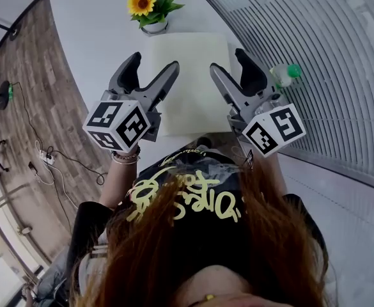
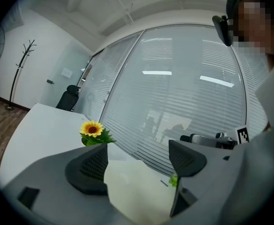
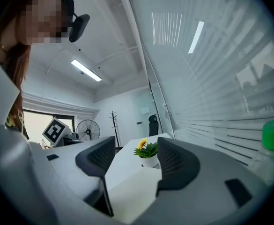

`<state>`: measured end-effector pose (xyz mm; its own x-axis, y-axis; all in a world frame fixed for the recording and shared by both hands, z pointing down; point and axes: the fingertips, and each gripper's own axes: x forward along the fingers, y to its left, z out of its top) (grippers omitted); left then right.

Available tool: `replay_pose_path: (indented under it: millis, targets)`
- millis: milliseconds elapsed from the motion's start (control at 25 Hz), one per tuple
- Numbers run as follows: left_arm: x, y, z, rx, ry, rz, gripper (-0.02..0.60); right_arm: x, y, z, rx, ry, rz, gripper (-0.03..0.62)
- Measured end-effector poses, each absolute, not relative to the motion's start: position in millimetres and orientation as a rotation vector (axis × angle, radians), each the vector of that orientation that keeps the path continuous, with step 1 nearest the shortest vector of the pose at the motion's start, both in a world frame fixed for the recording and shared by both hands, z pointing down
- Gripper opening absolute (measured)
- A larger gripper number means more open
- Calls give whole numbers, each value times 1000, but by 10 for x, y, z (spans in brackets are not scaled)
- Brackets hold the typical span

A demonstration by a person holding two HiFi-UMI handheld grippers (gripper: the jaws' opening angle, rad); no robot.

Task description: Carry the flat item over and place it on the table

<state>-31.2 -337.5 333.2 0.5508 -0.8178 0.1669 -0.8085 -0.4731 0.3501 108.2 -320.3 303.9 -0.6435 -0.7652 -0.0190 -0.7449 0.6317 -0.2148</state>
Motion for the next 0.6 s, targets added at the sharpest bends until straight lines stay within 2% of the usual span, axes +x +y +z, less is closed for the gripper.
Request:
replay_pose_path:
  millis: [80,200,400,600]
  targets:
    - [-295,-3369,3309,2414,-1328,-28,390,1084,-3183,3017,-1261,2741,-269,285]
    - [-279,-3358,3274,2430,-1336,-26,356,1099,-3160,2989,-1272,2736,-233,220]
    - [-263,-3335,3200,2459,-1359,-35,289,1120,-3127,2929,-1269,2717,-217,165]
    - [-285,-3313,3126,2479,-1407,-50,195,1162,-3104,2885,-1282,2685,-212,102]
